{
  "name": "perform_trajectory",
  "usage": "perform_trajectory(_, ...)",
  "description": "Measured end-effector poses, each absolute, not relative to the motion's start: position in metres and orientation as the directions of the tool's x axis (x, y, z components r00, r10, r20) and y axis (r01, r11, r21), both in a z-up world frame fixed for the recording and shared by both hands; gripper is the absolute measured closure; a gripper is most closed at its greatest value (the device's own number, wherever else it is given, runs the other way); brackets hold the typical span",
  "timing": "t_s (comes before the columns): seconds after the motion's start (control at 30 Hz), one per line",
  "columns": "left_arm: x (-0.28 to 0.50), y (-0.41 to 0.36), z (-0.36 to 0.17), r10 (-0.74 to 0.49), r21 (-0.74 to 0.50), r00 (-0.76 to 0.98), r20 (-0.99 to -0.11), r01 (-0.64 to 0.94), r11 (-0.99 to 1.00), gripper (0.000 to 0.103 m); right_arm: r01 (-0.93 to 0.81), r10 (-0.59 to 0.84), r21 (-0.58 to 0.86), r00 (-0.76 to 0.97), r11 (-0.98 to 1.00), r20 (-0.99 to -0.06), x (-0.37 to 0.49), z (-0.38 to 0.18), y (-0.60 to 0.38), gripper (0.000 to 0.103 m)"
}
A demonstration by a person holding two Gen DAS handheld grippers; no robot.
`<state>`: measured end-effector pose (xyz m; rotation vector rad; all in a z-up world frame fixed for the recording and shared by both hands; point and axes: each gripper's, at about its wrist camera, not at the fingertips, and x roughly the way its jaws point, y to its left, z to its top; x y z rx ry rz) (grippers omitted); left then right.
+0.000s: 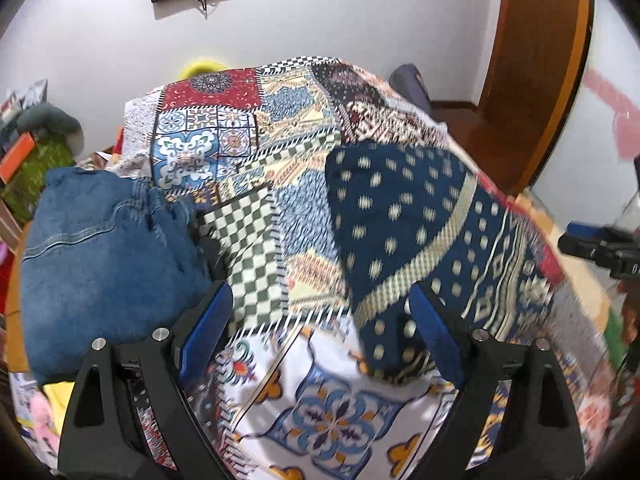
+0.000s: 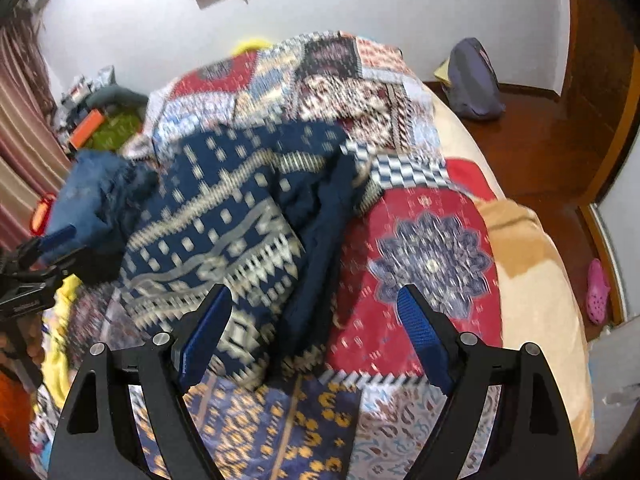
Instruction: Fold large clothes
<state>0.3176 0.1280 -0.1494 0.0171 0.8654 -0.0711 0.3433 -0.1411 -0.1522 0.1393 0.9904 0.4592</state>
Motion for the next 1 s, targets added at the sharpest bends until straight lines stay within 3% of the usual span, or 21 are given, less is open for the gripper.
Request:
perform_trajectory(0.17, 0.352, 0.135, -0.158, -0.194, -0.179, 0.612, -0.767, 0.086, 0.98, 0.013, -0.283, 0.49, 0.401, 0.449, 0.871, -0.747, 0.37, -0.157, -0.132, 0.02)
perform_trajectory(0.43, 0.406, 0.136, -0.222, -0.405, -0.424, 0.45, -0.796, 0.064, 0.903, 0.013, -0.235, 0.558, 0.507, 0.31, 0.829, -0.77, 0.407, -0.211, -0.119, 0.02)
perform_trajectory(0.63, 0.429, 0.145, -0.258, -0.597, -0.642, 0.373, -0.711, 0.004, 0.767, 0.011, -0.138, 0.683, 0.671, 0.215, 0.729, -0.698, 0.427, -0.247, -0.13, 0.014)
perform_trajectory(0.9, 0.451, 0.134, -0.265, -0.644, -0.691, 0.356, -0.677, -0.006, 0.723, 0.009, -0.127, 0.789, 0.779, 0.13, 0.614, -0.601, 0.45, -0.267, -0.118, 0.012)
perform_trajectory(1.0, 0.454, 0.131, -0.265, -0.653, -0.703, 0.354, -0.67, -0.018, 0.711, 0.014, -0.129, 0.806, 0.796, 0.128, 0.591, -0.577, 0.452, -0.267, -0.118, 0.019)
